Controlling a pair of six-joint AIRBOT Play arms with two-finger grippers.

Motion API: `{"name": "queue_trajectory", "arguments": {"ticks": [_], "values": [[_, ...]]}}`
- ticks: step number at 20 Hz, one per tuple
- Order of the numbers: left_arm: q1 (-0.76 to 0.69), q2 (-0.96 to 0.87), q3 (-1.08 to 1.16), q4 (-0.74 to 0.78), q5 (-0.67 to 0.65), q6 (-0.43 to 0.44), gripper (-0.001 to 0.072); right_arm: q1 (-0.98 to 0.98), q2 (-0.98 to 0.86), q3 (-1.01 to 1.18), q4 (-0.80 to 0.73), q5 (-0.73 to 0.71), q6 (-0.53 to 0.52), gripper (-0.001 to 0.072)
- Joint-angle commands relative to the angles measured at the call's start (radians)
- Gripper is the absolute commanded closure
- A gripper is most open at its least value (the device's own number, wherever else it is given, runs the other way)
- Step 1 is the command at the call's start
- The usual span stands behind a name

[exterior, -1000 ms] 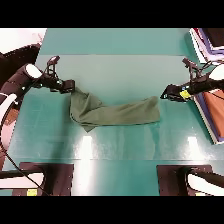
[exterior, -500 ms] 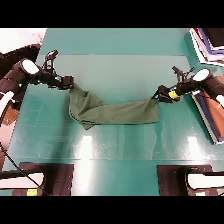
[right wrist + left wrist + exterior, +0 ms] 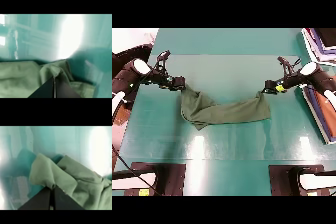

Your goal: Fold the shirts.

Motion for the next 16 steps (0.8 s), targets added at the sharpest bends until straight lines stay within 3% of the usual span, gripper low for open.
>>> {"name": "queue_trajectory", "arguments": {"ticks": [1,5,10,16], "values": [[0.001,0.078,0.017,0.085,-0.003,-0.007,0.068,-0.008,0.092,0.018,-0.026,-0.02,-0.012,0.0696],[0.001,0.312,0.131,0.185,-0.005,-0.009,0.0679,-0.078,0.334,0.035,-0.04,-0.031,-0.013,0.0697],[0.001,0.579,0.378,0.193,-0.017,-0.011,0.068,-0.149,0.58,0.236,-0.055,0.054,-0.013,0.0698],[0.001,0.662,0.655,0.192,-0.098,-0.039,0.0681,-0.291,0.722,0.476,-0.055,0.085,-0.011,0.07]]}}
